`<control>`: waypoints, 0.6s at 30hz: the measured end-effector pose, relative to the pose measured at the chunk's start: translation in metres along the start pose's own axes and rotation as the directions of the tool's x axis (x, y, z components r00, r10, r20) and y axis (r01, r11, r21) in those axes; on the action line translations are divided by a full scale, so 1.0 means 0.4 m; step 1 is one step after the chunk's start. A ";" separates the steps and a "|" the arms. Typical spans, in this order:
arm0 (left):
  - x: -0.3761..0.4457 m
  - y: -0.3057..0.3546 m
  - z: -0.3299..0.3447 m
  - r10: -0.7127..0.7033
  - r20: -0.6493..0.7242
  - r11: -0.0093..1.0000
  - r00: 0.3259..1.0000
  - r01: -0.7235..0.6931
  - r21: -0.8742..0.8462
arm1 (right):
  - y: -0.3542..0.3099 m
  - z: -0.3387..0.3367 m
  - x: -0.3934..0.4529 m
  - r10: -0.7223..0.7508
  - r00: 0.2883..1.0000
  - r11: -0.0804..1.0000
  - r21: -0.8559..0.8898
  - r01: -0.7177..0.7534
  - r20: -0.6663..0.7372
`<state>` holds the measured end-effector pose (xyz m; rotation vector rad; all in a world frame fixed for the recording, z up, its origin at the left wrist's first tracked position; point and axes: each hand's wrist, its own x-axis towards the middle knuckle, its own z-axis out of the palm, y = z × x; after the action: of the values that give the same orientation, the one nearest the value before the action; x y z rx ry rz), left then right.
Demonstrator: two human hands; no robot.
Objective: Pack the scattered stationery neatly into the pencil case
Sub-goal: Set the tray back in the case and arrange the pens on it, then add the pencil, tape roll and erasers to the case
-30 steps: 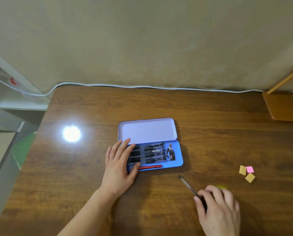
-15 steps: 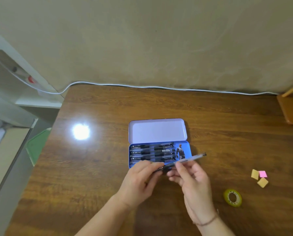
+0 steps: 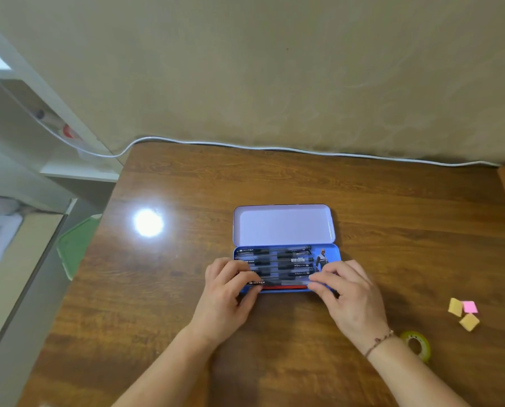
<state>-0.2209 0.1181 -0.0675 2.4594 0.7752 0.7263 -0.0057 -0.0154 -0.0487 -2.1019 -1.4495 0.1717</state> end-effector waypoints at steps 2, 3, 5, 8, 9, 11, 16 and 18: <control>-0.006 -0.005 0.003 -0.018 -0.013 1.000 1.000 0.018 0.018 | -0.001 0.014 -0.004 -0.041 0.999 0.999 -0.037 0.040 -0.028; -0.010 -0.008 0.004 -0.027 -0.014 0.999 1.000 0.027 0.026 | -0.005 0.019 -0.005 -0.048 0.998 0.997 -0.056 0.045 -0.042; -0.013 -0.013 0.005 -0.046 -0.014 0.998 0.999 0.047 0.041 | -0.009 0.025 -0.002 -0.047 0.997 0.995 -0.090 0.042 -0.063; -0.013 -0.017 0.003 -0.063 -0.016 0.996 0.998 0.064 0.057 | -0.016 0.029 0.002 -0.045 0.997 0.991 -0.128 0.037 -0.059; -0.012 -0.017 0.001 -0.063 -0.018 0.996 0.998 0.064 0.058 | -0.018 0.029 0.003 -0.043 0.998 0.991 -0.128 0.036 -0.050; -0.013 -0.018 -0.002 -0.067 -0.022 0.996 0.997 0.069 0.053 | -0.022 0.033 0.001 -0.025 0.999 0.992 -0.126 0.021 -0.032; -0.019 -0.023 -0.002 -0.085 -0.024 0.996 0.996 0.086 0.031 | -0.035 0.041 -0.001 0.019 1.000 0.992 -0.122 -0.017 0.017; -0.020 -0.021 -0.004 -0.092 -0.036 0.995 0.995 0.093 0.029 | -0.041 0.044 -0.002 0.012 1.000 0.995 -0.099 -0.012 -0.002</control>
<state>-0.2306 0.1198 -0.0736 2.4257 0.9137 0.7288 -0.0267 -0.0052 -0.0546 -2.1895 -1.4724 0.1040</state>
